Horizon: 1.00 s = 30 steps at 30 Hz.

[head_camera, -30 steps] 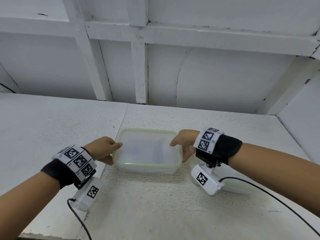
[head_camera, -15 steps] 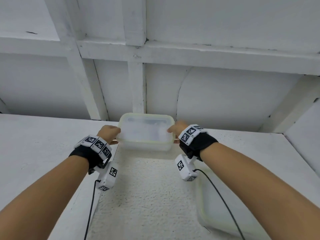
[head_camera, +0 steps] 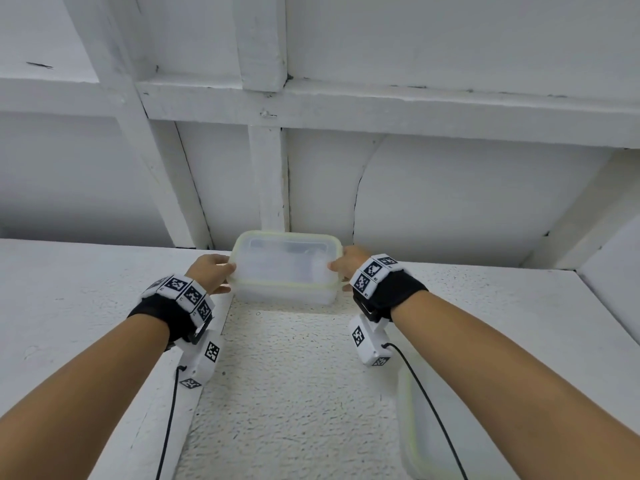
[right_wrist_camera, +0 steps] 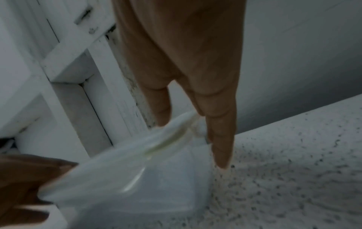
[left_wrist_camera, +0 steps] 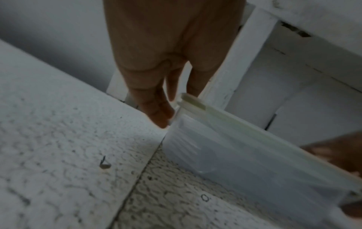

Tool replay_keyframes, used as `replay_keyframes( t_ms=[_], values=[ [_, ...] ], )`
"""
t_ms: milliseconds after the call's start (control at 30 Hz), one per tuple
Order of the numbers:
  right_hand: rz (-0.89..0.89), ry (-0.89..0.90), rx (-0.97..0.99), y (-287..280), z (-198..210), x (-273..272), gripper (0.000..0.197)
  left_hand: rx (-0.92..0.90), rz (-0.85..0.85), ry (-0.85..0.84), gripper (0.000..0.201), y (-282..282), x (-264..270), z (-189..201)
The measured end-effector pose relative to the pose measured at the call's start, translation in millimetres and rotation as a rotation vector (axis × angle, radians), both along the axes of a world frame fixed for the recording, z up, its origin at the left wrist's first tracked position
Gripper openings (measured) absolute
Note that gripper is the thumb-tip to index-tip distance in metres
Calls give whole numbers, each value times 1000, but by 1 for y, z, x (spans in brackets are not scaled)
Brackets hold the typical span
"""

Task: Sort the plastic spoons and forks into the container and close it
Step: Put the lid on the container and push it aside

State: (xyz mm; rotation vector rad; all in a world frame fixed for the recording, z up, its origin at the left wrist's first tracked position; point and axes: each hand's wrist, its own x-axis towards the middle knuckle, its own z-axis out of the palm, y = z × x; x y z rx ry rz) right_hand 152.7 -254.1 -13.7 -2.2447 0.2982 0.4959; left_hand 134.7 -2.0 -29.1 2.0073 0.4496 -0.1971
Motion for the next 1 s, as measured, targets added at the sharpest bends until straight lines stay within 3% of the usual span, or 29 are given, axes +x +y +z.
replay_keyframes(
  t_ms=[100, 167, 233, 333, 467, 633, 767, 900, 1000],
  values=[
    [103, 79, -14, -3, 35, -23, 55, 331, -25, -8, 46, -2, -5, 7],
    [140, 98, 48, -14, 55, -41, 54, 436, -8, -105, 40, -10, -13, 12],
    [182, 67, 80, -32, 75, -66, 51, 405, -24, -229, 29, -25, -29, 20],
    [230, -16, 63, -71, 96, -109, 48, 324, -182, -298, 21, -59, -66, 35],
    [210, -86, -51, -131, 100, -165, 42, 95, -375, -198, 13, -109, -118, 45],
    [57, -74, -246, -196, 66, -234, 43, 77, -604, 3, 26, -166, -162, 24],
    [-157, 28, -163, -222, 33, -273, 51, 18, -627, 119, 44, -195, -182, 9],
    [-344, 51, 53, -221, 14, -282, 42, -121, -558, 118, 34, -207, -188, 5],
    [-368, 11, 91, -214, 11, -278, 38, -203, -483, 116, 29, -202, -190, 6]
  ],
)
